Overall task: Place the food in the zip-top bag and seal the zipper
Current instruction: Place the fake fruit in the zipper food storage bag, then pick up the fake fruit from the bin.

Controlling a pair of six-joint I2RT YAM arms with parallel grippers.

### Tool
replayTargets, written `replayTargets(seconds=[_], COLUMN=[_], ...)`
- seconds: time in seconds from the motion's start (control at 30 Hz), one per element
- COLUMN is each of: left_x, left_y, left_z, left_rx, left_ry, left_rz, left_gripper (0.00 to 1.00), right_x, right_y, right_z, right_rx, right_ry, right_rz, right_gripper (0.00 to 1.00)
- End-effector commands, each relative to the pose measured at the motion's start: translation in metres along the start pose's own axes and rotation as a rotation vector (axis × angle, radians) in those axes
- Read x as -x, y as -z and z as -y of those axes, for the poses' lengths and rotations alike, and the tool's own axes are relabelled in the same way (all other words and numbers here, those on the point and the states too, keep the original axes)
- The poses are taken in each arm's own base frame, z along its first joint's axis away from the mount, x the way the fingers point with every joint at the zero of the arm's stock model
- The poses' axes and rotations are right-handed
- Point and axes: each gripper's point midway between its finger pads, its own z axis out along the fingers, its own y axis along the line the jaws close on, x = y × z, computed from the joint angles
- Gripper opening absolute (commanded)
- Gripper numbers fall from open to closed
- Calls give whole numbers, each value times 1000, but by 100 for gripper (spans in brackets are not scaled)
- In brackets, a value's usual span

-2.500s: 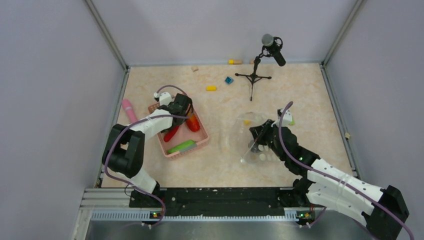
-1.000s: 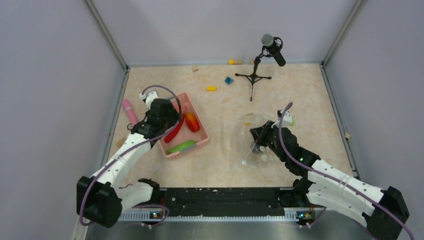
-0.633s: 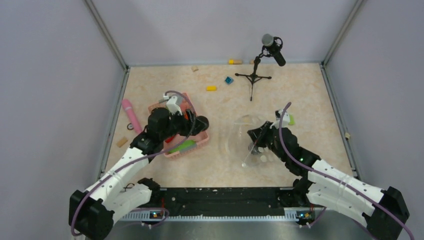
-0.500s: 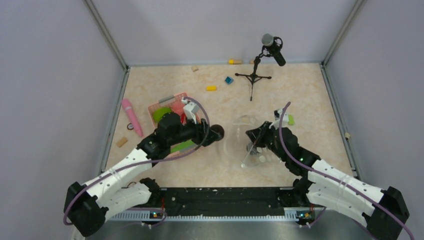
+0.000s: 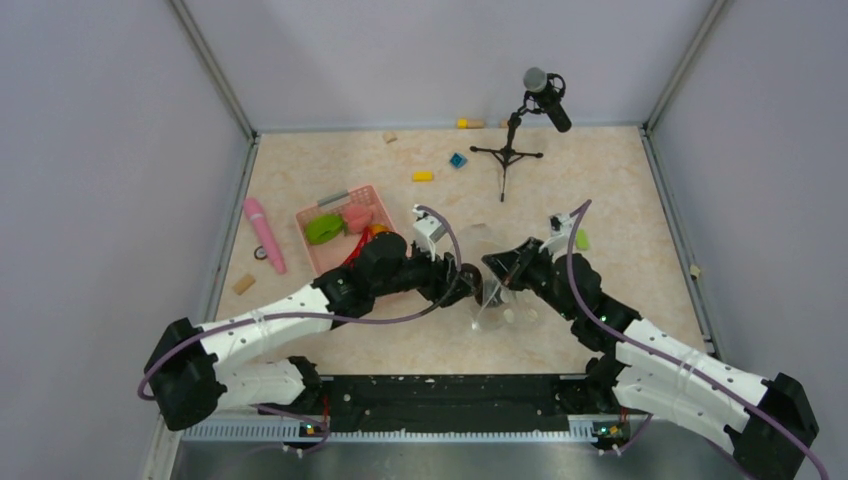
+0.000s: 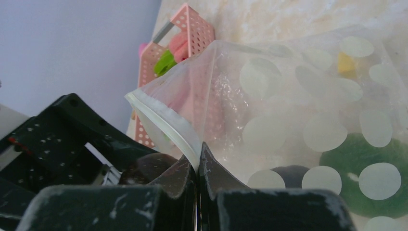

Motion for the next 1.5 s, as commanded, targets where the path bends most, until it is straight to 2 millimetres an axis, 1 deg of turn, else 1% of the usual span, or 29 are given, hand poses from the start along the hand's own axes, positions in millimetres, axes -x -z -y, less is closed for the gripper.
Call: replayTargets(seconds=[0.0,0.03,0.1,0.13,0.2,0.23,0.3,0.33,0.37,0.5,0.67,0.8,0.83,0.97,1.03,1.1,1.17,1.3,1.37,1.47], left_x=[43,44,43,44,44,44,45,45,46,47,51,55,56,63,62,61,59,49,44,33], left_y=[-9,-10,-12,-12,-12,-12,-10,-10,-9,-4,10,32,38,69,84,94,102,114,119,122], left_z=[-5,-10,-17,-23,-27,-28,-30,-30,-29,-18,-11,-19,-24,-59,-76,-87,-99,-133,-153,-177], left_rx=[105,143,194,231,270,284,303,307,306,261,240,303,334,550,650,713,764,862,885,905], left_ry=[-42,-41,-41,-42,-41,-40,-42,-44,-46,-59,-61,-48,-33,56,88,111,137,243,311,401], left_rz=[117,116,103,106,91,87,87,89,89,89,116,169,188,313,347,368,379,368,365,358], left_gripper=[17,20,31,40,60,74,91,97,98,98,98,98,98,99,99,99,99,99,99,99], right_x=[15,15,14,15,14,14,14,13,14,14,17,18,19,20,21,21,22,22,22,22], right_y=[4,5,6,6,7,7,7,7,8,9,12,13,13,14,14,14,13,13,13,13], right_z=[-35,-37,-38,-38,-37,-35,-34,-33,-33,-29,-25,-21,-19,-15,-13,-11,-9,-5,-3,1], right_rx=[144,154,170,172,170,165,161,159,157,151,138,119,114,93,86,75,65,47,38,24], right_ry=[-62,-68,-73,-73,-75,-74,-75,-74,-74,-72,-76,-72,-72,-69,-66,-65,-63,-58,-57,-52], right_rz=[40,42,42,46,48,48,50,50,52,66,84,95,100,109,112,116,121,126,129,134], right_gripper=[0,0,0,0,0,0,0,0,0,0,0,0,0,0,0,0,0,0,0,0])
